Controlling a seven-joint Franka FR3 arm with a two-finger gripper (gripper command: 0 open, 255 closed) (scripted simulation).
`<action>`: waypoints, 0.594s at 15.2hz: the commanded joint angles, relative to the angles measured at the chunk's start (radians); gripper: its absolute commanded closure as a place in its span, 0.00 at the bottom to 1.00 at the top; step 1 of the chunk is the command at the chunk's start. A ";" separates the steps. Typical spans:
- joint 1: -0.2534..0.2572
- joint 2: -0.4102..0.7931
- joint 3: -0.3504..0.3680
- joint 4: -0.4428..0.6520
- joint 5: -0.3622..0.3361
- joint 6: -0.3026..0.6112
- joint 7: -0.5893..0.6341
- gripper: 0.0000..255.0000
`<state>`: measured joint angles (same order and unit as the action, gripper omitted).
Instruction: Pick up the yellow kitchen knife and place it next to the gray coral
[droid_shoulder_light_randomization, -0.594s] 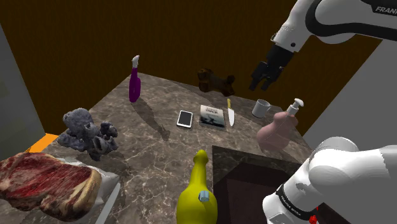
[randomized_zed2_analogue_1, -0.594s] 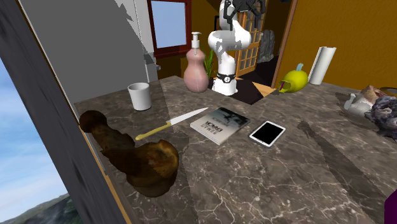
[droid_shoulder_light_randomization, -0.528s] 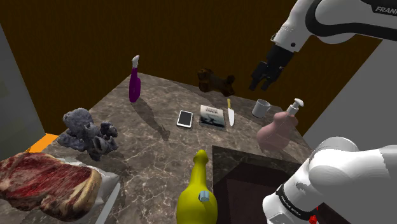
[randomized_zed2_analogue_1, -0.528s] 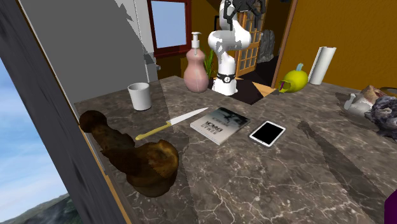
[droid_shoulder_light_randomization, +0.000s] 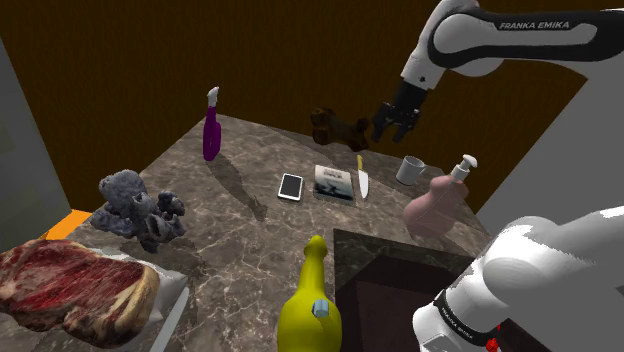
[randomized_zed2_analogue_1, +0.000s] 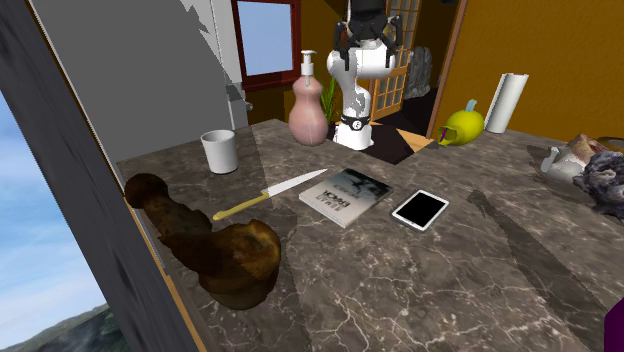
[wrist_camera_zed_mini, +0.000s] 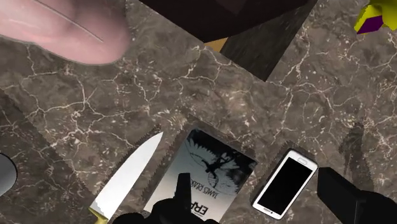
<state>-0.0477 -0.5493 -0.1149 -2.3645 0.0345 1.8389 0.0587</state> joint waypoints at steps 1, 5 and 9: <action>-0.010 0.076 -0.011 0.024 -0.005 0.037 0.009 0.00; -0.032 0.229 -0.038 0.094 -0.010 0.090 0.020 0.00; -0.053 0.382 -0.066 0.179 -0.008 0.128 0.029 0.00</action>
<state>-0.0962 -0.2105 -0.1753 -2.2102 0.0245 1.9559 0.0829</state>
